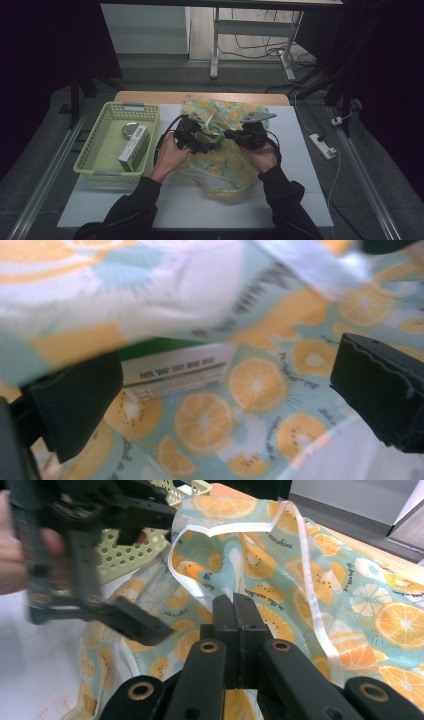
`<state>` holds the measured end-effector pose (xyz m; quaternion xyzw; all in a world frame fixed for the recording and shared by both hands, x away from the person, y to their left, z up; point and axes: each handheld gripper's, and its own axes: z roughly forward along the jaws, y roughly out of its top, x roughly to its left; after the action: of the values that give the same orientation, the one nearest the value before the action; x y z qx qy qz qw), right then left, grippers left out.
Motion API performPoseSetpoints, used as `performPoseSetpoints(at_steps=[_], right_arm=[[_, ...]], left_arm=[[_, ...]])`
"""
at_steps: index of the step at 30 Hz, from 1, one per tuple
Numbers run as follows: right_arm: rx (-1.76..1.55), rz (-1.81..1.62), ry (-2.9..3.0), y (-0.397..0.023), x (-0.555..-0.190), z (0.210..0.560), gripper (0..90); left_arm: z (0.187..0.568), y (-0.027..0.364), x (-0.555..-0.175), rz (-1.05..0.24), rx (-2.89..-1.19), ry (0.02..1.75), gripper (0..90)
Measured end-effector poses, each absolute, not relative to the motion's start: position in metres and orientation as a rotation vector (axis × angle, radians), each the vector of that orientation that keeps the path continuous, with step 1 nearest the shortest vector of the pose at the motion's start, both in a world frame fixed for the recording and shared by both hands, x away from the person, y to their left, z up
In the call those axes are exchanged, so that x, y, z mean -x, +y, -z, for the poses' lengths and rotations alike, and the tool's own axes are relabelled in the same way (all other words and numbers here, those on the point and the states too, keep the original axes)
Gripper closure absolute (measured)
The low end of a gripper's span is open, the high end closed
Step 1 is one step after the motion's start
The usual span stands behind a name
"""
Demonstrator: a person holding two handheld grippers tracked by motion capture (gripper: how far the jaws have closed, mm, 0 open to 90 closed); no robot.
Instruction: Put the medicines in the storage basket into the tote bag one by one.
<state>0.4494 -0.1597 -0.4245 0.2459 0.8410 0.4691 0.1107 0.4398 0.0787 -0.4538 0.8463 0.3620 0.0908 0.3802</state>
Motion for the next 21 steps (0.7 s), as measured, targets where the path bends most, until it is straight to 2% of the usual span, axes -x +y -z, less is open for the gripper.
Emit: performPoseSetpoints(at_steps=[12, 21], right_arm=[[-0.722, -1.377, 2.47, -0.159, -0.449, 0.425, 90.0], [-0.717, -1.377, 2.472, -0.159, -0.448, 0.424, 90.0]], left_arm=[[0.448, 0.104, -0.413, -0.198, -2.105, 0.873, 0.0], [0.448, 0.129, -0.4, -0.216, -2.081, 0.909, 0.0]])
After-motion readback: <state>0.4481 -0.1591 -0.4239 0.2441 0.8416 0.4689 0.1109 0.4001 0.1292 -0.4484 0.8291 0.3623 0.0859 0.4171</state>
